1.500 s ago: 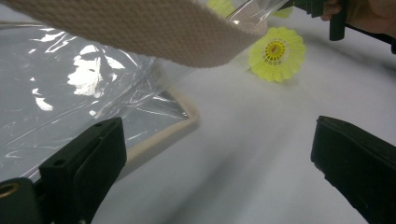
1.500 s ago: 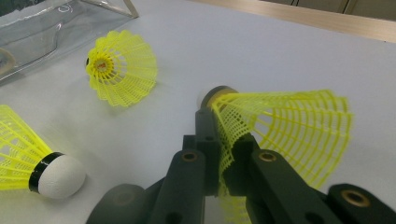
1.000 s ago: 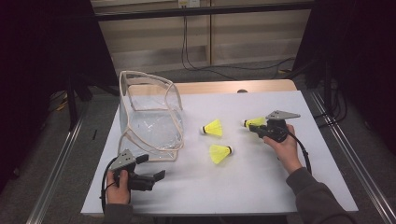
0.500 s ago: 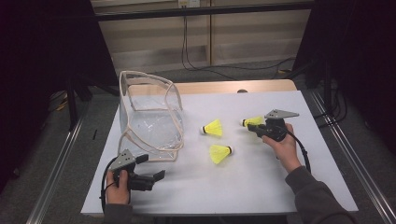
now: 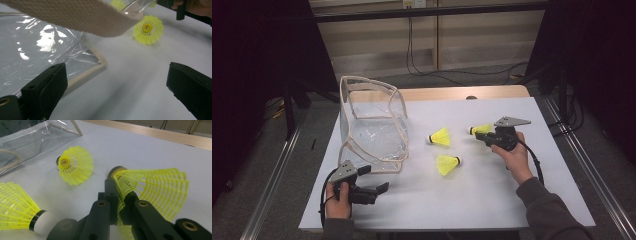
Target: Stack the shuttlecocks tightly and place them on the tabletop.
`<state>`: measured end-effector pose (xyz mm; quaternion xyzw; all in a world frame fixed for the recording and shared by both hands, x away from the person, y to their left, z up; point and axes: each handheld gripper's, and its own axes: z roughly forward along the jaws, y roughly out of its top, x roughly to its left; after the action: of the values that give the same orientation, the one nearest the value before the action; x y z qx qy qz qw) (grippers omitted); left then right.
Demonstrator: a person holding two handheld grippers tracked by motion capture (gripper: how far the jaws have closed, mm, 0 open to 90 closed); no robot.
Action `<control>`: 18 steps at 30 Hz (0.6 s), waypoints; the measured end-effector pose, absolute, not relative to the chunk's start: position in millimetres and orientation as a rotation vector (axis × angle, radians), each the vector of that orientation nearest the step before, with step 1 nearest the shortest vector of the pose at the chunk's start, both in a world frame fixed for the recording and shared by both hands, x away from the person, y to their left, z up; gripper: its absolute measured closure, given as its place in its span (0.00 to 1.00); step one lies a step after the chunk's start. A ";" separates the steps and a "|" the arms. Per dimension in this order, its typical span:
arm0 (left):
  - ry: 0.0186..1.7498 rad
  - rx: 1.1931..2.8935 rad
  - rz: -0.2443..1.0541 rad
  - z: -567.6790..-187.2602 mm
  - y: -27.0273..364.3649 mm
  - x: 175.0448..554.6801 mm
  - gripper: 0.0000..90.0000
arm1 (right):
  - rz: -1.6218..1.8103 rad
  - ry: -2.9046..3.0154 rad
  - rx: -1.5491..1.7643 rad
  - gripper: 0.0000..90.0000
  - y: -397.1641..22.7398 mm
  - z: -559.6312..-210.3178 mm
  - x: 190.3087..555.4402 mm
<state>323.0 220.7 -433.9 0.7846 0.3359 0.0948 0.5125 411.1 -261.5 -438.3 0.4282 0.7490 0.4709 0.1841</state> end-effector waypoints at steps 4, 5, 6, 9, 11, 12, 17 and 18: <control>0.807 1.887 0.227 -433.9 220.7 323.0 0.04 | 1.335 2.112 1.205 0.97 -259.7 -438.0 411.4; 0.807 1.889 0.227 -433.9 220.6 323.0 0.04 | 1.331 2.114 1.200 0.97 -259.4 -438.1 411.6; 0.806 1.888 0.227 -433.9 220.6 323.0 0.04 | 1.333 2.113 1.200 0.97 -259.1 -438.3 411.8; 0.808 1.886 0.227 -433.8 220.8 323.2 0.04 | 1.340 2.110 1.200 0.97 -258.2 -438.6 412.1; 0.808 1.886 0.226 -433.9 220.7 323.3 0.04 | 1.338 2.113 1.197 0.97 -257.4 -438.7 412.1; 0.810 1.888 0.227 -434.0 220.6 323.3 0.04 | 1.339 2.114 1.195 0.97 -256.9 -438.8 412.2; 0.808 1.886 0.225 -433.9 220.7 323.3 0.04 | 1.344 2.120 1.191 0.97 -253.0 -438.9 412.8; 0.808 1.886 0.225 -433.9 220.9 323.3 0.04 | 1.344 2.122 1.193 0.97 -252.1 -438.8 412.8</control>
<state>323.3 220.9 -433.9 0.7843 0.3360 0.0937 0.5131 412.8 -252.1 -438.8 0.4222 0.7507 0.4754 0.1793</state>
